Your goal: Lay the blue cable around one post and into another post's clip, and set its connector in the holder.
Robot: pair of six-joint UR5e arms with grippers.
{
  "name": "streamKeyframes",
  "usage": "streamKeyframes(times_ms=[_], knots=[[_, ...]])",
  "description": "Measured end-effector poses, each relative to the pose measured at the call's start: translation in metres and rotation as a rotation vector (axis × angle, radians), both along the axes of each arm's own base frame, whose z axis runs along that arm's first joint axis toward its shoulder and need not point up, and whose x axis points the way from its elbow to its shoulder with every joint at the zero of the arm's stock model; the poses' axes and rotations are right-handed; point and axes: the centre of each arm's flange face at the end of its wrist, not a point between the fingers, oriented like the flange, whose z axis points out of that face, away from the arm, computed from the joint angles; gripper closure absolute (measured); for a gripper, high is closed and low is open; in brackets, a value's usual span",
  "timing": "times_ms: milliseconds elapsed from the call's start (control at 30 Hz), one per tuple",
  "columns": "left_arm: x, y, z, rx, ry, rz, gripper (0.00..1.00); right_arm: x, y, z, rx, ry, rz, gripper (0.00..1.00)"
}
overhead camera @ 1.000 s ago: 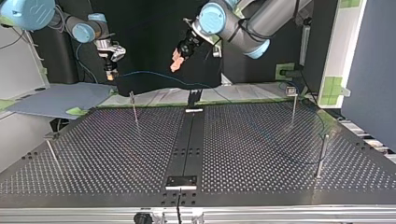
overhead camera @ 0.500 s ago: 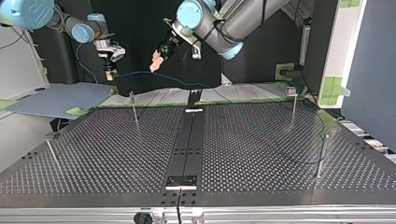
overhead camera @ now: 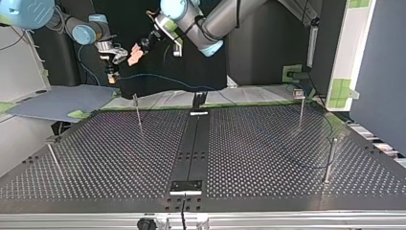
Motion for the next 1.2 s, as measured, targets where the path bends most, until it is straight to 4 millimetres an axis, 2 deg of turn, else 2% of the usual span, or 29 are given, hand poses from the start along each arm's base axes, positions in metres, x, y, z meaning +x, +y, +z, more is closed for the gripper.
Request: streamKeyframes(times_ms=[300, 433, 600, 833, 1100, 1200], knots=[[-0.019, -0.047, -0.014, -0.041, -0.085, -0.003, 0.0, -0.005, -0.001, 0.0, 0.001, 0.0, -0.012, 1.0], [-0.014, -0.051, -0.027, -0.034, -0.119, 0.027, 0.0, -0.005, -0.001, 0.0, 0.003, -0.001, -0.013, 1.0], [0.007, -0.041, -0.051, 0.006, -0.131, 0.095, 0.0, -0.006, -0.001, 0.0, 0.007, -0.001, -0.015, 1.0], [0.04, -0.012, -0.095, 0.079, -0.085, 0.21, 0.0, -0.006, -0.001, 0.0, 0.009, 0.0, -0.013, 1.0], [0.035, -0.001, -0.137, 0.155, -0.066, 0.268, 0.0, -0.006, 0.0, 0.0, 0.01, 0.0, -0.012, 1.0], [0.032, 0.001, -0.143, 0.166, -0.063, 0.29, 0.0, -0.006, -0.001, 0.0, 0.01, 0.0, -0.012, 1.0]])
